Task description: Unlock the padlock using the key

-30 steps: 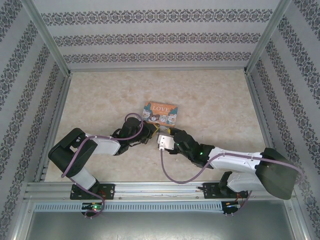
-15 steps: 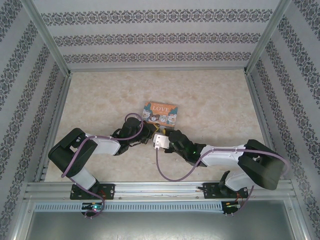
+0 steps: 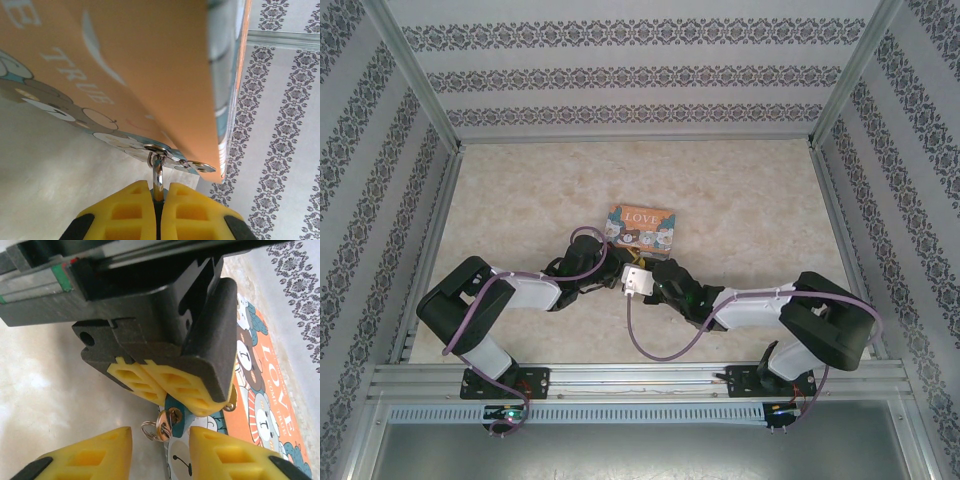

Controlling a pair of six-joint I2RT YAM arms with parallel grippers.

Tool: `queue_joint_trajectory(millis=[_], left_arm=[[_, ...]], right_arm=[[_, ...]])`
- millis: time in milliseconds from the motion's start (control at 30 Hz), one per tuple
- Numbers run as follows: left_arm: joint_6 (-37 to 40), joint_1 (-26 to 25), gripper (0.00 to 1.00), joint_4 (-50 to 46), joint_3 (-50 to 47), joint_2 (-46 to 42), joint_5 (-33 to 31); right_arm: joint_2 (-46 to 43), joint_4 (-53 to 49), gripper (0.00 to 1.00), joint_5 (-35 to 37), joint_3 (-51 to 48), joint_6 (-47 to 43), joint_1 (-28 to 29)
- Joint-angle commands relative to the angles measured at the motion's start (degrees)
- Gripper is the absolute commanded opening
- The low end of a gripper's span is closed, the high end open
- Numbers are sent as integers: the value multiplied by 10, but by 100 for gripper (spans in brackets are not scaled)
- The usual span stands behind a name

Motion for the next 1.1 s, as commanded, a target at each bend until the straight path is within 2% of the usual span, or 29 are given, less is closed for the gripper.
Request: queue_joint_trajectory(millis=[0,133,567,833,1000,1067], left_arm=[[-6,-8,0,10,14,-13,-5],[-6,-9,0,9,14,-13,-4],[-6,-8,0,8,13,-15,-2],[-4,-8,0,4,12,-20,-4],[-4,-8,0,4,10,-22,-5],[-4,-8,0,4,9,-24,-6]], right_arm=[[9,18,30,-5,16,15,-6],[13,21,24,-3,17,19,-6],[21,30,17,6,20,22,-7],[32,42,9,17,20,24,-7],[37,49,0,20,20,24,-8],[38,52,0,22,22,24,-8]])
